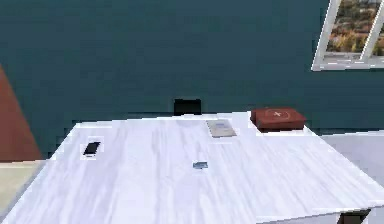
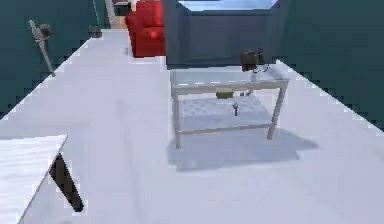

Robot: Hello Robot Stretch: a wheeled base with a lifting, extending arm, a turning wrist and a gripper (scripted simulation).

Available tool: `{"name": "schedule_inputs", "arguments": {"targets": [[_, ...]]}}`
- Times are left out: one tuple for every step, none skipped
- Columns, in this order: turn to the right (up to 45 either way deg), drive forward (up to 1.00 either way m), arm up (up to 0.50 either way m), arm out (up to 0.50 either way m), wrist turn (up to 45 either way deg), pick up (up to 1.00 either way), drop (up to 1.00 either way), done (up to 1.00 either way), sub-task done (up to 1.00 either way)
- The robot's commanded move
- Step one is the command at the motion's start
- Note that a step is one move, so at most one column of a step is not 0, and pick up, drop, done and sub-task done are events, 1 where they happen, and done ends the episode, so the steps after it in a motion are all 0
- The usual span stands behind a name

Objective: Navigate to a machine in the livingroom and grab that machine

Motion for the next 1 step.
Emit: {"name": "schedule_inputs", "arguments": {"targets": [[-45.0,0.0,0.0,0.0,0.0,0.0,0.0,0.0,0.0]]}}
